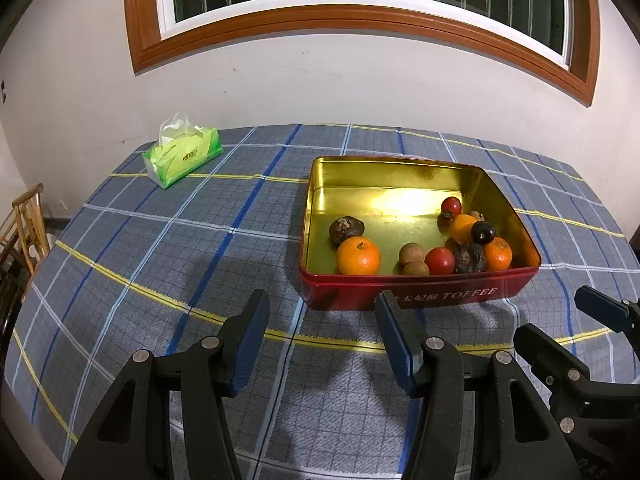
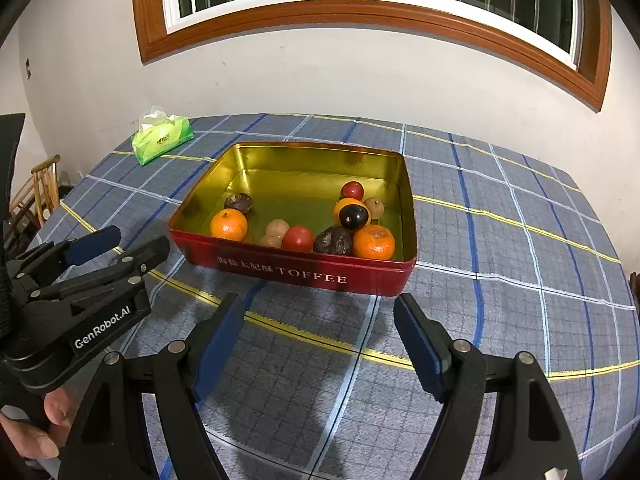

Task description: Organize fruits

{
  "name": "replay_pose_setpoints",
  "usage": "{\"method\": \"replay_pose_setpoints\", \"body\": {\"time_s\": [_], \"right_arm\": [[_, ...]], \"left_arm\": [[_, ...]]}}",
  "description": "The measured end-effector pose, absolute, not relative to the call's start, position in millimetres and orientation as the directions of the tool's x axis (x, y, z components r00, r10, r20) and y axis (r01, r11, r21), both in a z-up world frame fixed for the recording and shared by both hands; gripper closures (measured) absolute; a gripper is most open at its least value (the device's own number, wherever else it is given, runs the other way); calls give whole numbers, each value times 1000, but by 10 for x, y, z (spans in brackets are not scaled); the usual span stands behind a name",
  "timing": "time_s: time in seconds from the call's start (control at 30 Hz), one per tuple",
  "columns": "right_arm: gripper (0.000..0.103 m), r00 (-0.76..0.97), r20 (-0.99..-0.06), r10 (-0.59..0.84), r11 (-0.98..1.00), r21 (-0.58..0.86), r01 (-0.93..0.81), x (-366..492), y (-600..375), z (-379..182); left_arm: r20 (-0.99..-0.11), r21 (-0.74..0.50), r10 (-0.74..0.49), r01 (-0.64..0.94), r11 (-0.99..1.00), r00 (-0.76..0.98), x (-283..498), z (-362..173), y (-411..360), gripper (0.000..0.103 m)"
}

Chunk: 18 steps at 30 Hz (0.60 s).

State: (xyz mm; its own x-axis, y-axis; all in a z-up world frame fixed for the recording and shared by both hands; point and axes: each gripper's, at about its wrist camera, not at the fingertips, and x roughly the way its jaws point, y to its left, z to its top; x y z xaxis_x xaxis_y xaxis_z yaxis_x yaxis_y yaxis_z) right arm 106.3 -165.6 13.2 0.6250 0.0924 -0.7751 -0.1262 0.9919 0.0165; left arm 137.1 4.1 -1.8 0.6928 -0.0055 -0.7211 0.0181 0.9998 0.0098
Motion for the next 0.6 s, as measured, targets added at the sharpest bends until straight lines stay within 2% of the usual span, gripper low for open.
{"method": "replay_pose_setpoints", "body": {"time_s": [0.6], "right_arm": [[28, 620, -779, 90, 992, 17, -123, 1068, -1687, 95]], "left_arm": [[-728, 12, -7, 23, 1000, 685, 1386, -51, 29, 47]]}}
